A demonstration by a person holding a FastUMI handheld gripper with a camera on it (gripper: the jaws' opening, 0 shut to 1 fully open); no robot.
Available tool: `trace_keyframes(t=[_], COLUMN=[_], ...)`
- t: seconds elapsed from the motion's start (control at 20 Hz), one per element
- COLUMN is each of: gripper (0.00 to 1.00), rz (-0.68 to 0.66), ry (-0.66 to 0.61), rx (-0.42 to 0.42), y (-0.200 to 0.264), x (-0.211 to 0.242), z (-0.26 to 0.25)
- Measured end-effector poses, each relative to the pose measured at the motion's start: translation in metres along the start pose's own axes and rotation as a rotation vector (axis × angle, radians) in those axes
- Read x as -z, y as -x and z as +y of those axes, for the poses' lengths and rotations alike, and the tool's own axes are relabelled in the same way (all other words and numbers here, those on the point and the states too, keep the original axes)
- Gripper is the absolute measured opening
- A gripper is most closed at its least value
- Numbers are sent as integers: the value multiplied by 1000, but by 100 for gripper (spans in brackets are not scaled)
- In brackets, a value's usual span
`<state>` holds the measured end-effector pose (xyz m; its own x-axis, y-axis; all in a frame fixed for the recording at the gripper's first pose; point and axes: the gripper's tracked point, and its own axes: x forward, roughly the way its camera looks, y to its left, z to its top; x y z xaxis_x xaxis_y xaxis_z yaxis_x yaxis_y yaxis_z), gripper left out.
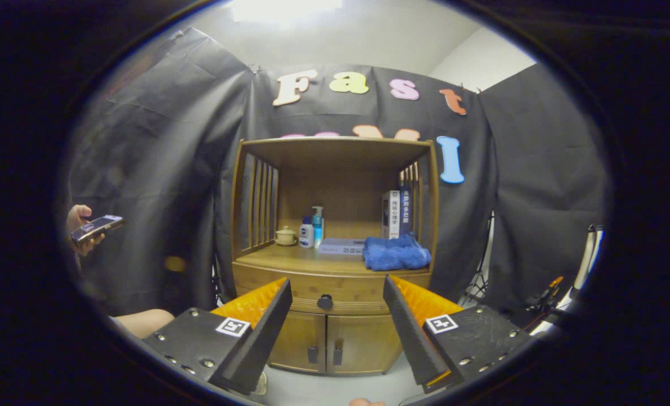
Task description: Pull open the drawer, take out the items inside it, and place them on the countertop above the cabinet.
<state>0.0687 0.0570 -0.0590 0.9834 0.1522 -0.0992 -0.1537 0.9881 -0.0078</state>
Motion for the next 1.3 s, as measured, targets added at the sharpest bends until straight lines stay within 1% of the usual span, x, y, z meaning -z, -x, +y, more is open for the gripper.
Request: trace_keyframes(t=[0.25, 0.4, 0.6, 0.75, 1.1, 1.3], gripper=[97, 98, 98, 98, 98, 98], rz=[20, 60, 126, 187, 337, 383], ry=[-18, -3, 33, 24, -21, -29], rx=[-17, -27, 27, 37, 29, 38], y=[-63, -100, -143, -173, -224, -240], x=[21, 41, 73, 102, 166, 185], z=[3, 6, -7, -9, 8, 12])
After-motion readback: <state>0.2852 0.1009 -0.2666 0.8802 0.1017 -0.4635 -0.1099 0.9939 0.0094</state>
